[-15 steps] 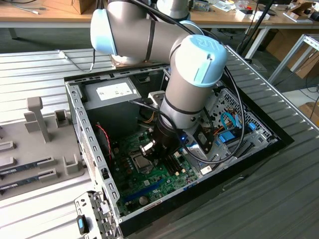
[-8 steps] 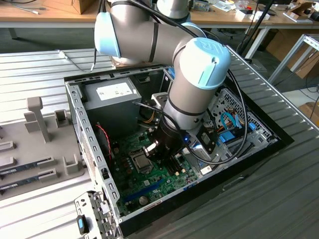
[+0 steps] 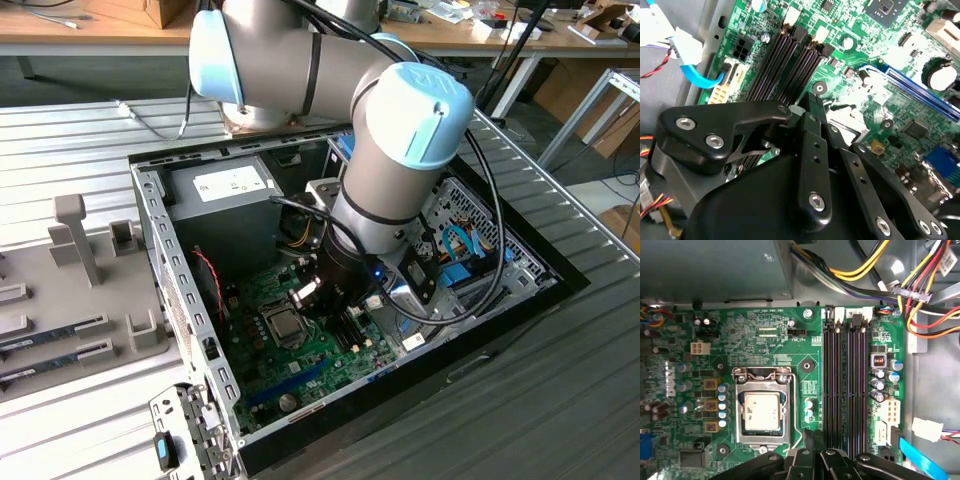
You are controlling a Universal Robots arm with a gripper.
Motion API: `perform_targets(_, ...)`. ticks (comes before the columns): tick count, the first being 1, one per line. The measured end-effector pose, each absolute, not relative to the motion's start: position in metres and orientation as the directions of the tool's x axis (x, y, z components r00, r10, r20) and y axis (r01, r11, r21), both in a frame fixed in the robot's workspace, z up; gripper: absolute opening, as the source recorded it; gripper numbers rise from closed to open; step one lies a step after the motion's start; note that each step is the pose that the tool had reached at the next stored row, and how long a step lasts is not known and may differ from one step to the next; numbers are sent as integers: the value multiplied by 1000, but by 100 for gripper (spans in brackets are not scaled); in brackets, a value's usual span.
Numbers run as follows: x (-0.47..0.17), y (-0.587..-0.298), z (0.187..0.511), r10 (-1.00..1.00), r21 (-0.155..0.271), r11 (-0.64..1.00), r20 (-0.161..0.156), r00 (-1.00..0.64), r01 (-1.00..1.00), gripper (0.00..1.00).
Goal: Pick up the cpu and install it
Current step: 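Install the second cpu locking lever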
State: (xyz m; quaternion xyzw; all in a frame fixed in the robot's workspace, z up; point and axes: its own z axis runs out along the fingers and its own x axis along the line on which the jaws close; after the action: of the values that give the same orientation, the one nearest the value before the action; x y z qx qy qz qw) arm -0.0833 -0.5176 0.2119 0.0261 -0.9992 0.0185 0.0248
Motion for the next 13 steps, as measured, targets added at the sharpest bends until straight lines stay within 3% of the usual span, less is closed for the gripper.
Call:
perform_targets(8, -81, -516, 254, -51, -33, 998, 51, -997, -53, 11)
perform_targets(13, -81, -516, 255, -51, -33, 998, 51, -997, -53, 11)
